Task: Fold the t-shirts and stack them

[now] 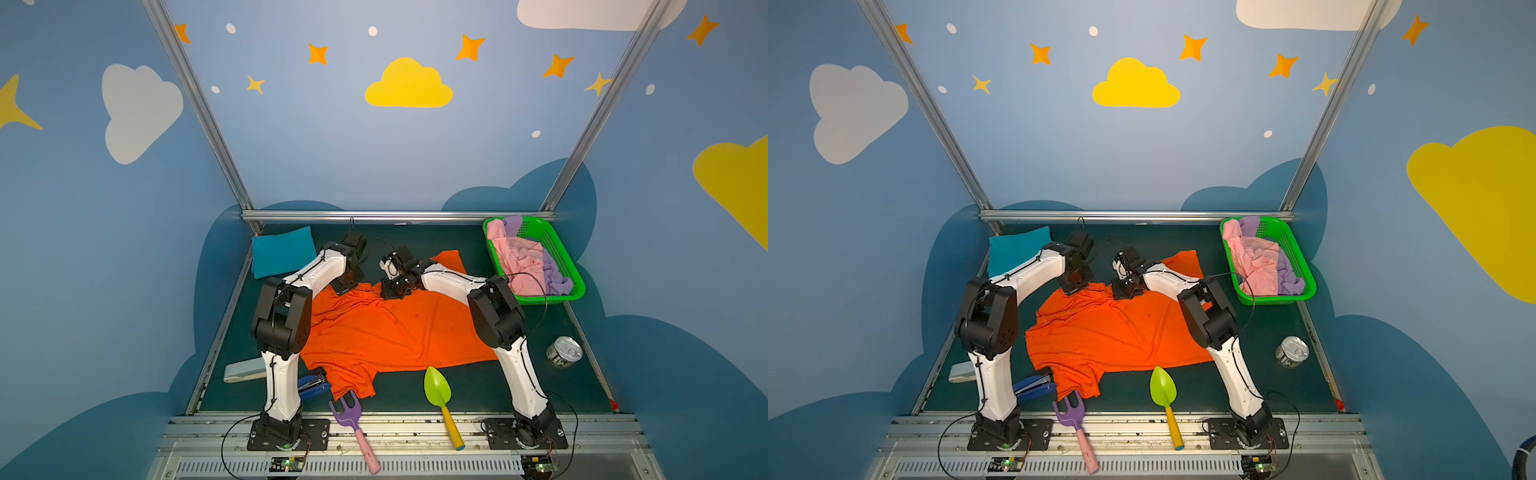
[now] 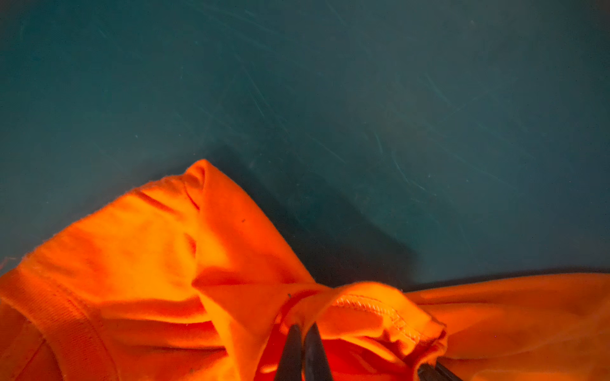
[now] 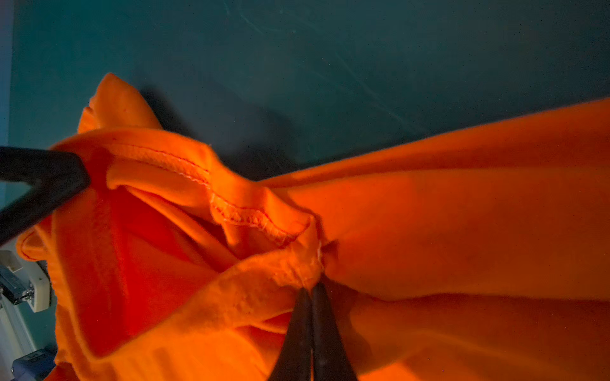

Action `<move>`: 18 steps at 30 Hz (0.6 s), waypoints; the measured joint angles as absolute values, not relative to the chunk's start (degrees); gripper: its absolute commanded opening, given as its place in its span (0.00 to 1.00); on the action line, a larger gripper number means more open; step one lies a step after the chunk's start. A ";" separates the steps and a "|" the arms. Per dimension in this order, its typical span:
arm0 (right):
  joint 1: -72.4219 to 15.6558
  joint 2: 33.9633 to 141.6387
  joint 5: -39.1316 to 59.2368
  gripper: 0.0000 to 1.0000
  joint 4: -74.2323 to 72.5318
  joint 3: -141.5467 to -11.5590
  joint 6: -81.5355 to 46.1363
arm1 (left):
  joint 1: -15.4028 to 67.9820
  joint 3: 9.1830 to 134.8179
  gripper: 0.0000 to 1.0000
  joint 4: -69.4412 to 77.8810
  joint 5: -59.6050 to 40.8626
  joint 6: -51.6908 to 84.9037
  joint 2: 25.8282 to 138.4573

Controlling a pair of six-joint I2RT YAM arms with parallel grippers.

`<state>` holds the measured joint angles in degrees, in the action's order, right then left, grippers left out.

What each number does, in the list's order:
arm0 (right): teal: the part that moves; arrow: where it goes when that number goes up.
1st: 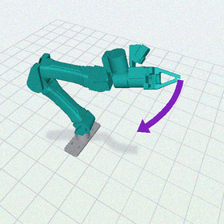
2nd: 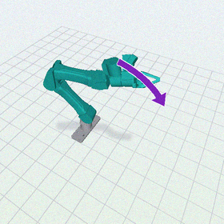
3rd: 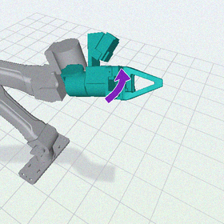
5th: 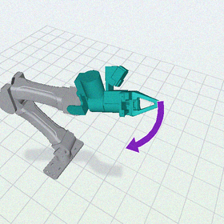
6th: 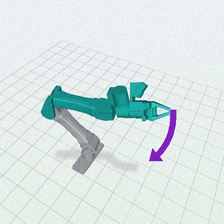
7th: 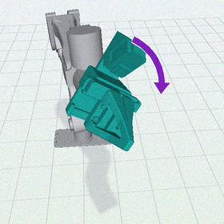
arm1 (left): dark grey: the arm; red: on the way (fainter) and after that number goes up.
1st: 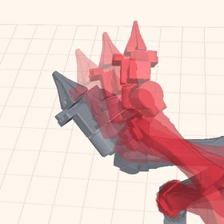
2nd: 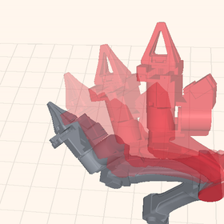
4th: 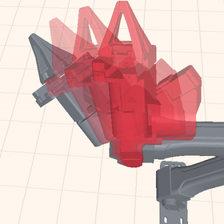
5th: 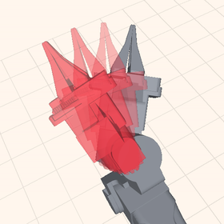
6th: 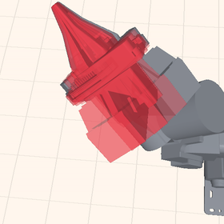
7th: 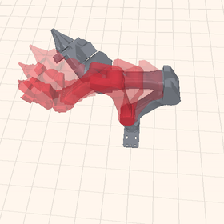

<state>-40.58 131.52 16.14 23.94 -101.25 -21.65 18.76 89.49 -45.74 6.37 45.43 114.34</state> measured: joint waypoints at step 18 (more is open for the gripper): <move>-34.83 141.84 19.46 0.20 16.67 -128.79 -23.46 | 12.34 125.19 0.04 -55.92 11.75 40.40 128.11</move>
